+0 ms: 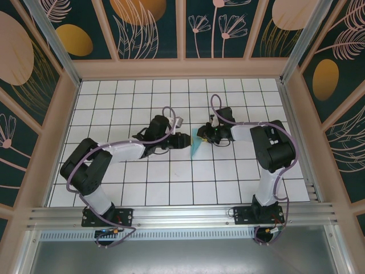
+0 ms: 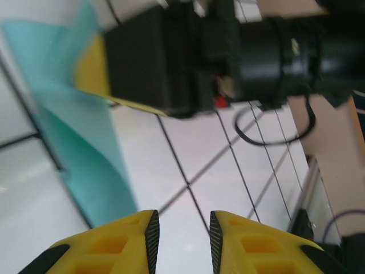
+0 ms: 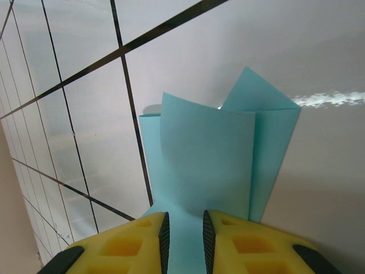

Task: Fold a paper plane with a square sheet of paper (fold left side to right side)
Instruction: Fold the wing for the fifth time at the center of the table.

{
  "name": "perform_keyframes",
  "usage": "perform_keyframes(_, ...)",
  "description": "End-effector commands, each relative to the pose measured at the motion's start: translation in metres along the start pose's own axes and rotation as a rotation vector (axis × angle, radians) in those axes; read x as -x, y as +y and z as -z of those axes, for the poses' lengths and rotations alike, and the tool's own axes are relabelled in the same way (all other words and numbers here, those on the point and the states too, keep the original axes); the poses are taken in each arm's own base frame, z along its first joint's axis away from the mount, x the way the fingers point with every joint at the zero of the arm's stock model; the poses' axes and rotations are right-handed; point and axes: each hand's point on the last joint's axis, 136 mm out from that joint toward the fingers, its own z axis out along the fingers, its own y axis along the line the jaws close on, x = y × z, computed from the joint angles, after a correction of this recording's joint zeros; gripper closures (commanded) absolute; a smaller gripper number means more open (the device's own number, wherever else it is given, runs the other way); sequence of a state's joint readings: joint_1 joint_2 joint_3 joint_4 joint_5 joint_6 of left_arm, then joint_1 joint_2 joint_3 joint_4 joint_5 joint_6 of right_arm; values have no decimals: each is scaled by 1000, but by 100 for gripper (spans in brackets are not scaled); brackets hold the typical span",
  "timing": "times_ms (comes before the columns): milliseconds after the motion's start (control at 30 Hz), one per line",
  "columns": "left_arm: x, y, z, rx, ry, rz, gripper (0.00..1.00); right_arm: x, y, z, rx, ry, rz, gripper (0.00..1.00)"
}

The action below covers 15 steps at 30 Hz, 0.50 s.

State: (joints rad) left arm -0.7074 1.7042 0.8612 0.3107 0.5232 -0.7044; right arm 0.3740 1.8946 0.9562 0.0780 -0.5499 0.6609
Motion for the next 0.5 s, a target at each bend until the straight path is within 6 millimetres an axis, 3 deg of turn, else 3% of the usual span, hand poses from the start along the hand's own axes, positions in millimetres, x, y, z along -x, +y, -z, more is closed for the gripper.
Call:
perform_keyframes(0, -5, -12, -17, -51, 42, 0, 68, -15, -32, -13, -112, 38, -29, 74)
perform_keyframes(200, -14, -11, -37, -68, 105, -1, 67, -16, -32, -13, -113, 40, -27, 74)
perform_keyframes(467, -32, 19, -46, 22, 159, 27, 67, -16, -32, -13, -117, 41, -24, 74)
